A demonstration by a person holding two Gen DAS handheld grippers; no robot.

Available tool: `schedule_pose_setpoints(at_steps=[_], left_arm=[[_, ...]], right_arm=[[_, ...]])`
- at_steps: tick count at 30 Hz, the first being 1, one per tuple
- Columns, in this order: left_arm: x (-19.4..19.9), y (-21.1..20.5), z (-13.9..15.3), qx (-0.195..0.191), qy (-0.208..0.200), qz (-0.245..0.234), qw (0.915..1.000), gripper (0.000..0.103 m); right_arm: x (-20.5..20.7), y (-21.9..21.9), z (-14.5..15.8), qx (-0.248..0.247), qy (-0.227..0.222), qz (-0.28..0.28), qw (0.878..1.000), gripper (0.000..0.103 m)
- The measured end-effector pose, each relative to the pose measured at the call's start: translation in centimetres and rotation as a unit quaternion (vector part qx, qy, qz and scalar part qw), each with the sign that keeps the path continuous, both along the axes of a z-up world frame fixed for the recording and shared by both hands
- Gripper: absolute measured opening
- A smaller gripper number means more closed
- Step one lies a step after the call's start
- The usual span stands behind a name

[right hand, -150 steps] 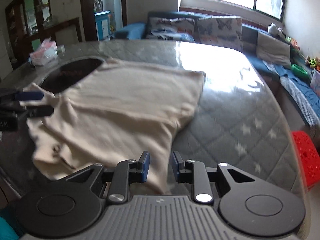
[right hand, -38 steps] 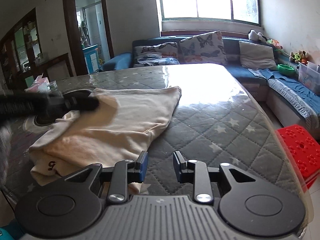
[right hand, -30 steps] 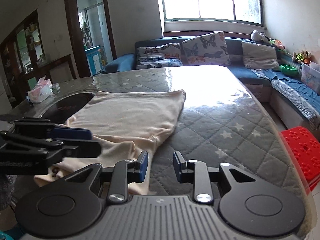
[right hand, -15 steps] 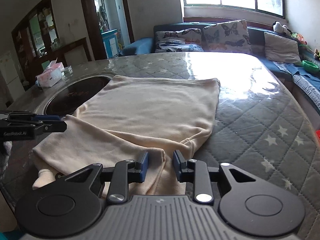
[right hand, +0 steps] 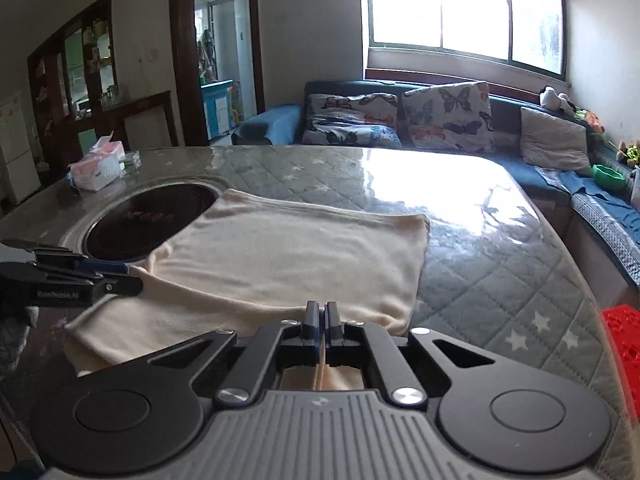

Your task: Fold clothes

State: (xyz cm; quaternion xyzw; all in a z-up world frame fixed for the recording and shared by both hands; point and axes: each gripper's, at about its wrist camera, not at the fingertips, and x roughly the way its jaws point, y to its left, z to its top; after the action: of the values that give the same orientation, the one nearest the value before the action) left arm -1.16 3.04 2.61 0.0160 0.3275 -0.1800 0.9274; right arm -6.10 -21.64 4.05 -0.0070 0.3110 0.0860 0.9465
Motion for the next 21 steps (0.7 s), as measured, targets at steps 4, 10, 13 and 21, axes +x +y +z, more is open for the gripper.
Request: schedule_pose_setpoints(at_steps=[4,10,13,21], left_arm=[[0.1,0.2,0.0,0.001,0.001,0.001,1.0000,0.038],[-0.6,-0.4,1.6,-0.003,-0.019,-0.013,0.9997,0.037],[-0.7,-1.3,1.5,0.001,-0.023,-0.028,0.9993,0.037],[-0.3,-1.4,0.1,0.025,-0.015,-0.035,0.9990,0.036]], right_arm=[[0.8,-0.6,-1.1,-0.010,0.023,-0.017,1.000,0.003],[0.3,-0.2,-0.8,-0.011,0.013,0.000,1.000,0.006],[0.2,0.7,-0.5,-0.012,0.007,0.028,1.000,0.010],[0.3,1.6,-2.7,-0.032,0.045,0.059,0.997,0.020]])
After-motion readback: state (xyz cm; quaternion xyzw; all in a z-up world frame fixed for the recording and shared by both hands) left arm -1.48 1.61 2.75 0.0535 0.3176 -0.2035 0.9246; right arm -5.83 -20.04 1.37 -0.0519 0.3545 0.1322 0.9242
